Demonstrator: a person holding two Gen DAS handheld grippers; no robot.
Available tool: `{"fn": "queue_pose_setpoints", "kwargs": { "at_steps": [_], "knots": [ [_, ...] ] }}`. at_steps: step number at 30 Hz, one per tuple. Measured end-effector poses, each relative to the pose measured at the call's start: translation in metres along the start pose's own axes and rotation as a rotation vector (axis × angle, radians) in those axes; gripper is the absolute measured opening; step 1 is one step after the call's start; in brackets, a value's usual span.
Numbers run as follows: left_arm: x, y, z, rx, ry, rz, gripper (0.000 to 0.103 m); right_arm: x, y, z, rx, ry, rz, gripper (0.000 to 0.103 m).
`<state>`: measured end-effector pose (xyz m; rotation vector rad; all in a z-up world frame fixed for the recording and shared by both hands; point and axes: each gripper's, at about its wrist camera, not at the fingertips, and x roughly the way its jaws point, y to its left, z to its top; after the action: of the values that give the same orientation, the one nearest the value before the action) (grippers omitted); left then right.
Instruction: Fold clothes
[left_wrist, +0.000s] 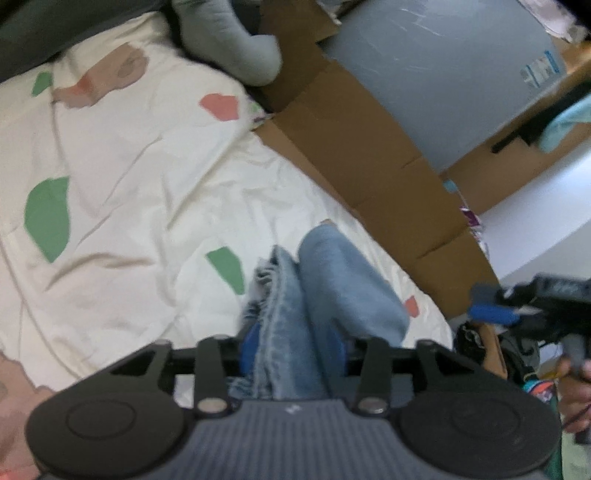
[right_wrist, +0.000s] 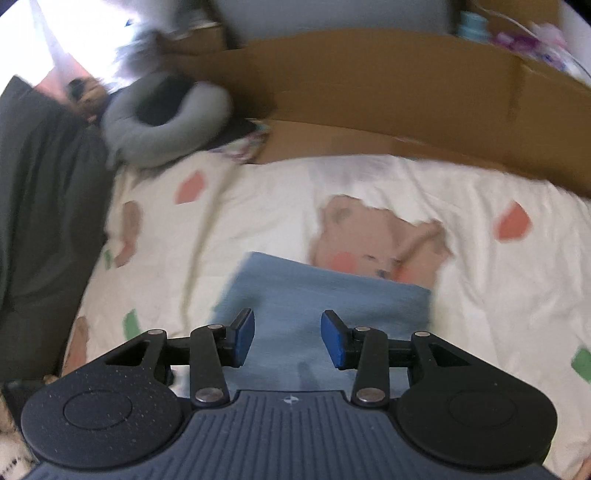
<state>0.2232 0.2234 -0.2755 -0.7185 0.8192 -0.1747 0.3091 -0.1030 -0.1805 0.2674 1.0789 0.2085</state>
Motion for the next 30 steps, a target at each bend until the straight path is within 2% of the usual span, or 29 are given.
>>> {"fn": "queue_pose_setpoints", "kwargs": {
  "at_steps": [2,3,11,14,19,26,30],
  "knots": [
    [-0.002,-0.005,0.001,0.000,-0.002,-0.015,0.062,-0.001,-0.020,-0.006,0.036,0.003,-0.013,0.047],
    [-0.003,-0.007,0.001,-0.007,-0.003,-0.024,0.064,-0.001,-0.029,-0.011,0.051,0.009,-0.016,0.047],
    [0.001,-0.011,0.002,-0.133,-0.009,-0.124,0.072,0.019,-0.066,-0.056,0.130,0.082,-0.025,0.047],
    [0.006,-0.016,-0.001,-0.139,0.013,-0.137,0.074,0.032,-0.072,-0.072,0.164,0.117,-0.008,0.047],
    [0.017,-0.024,-0.007,-0.134,0.055,-0.146,0.078,0.042,-0.072,-0.094,0.214,0.152,0.040,0.047],
    [0.025,-0.032,-0.013,-0.089,0.092,-0.108,0.080,0.044,-0.050,-0.117,0.189,0.202,0.088,0.047],
    [0.021,-0.026,-0.021,-0.112,0.117,-0.104,0.080,0.046,-0.041,-0.129,0.176,0.227,0.094,0.047]
  ]
}}
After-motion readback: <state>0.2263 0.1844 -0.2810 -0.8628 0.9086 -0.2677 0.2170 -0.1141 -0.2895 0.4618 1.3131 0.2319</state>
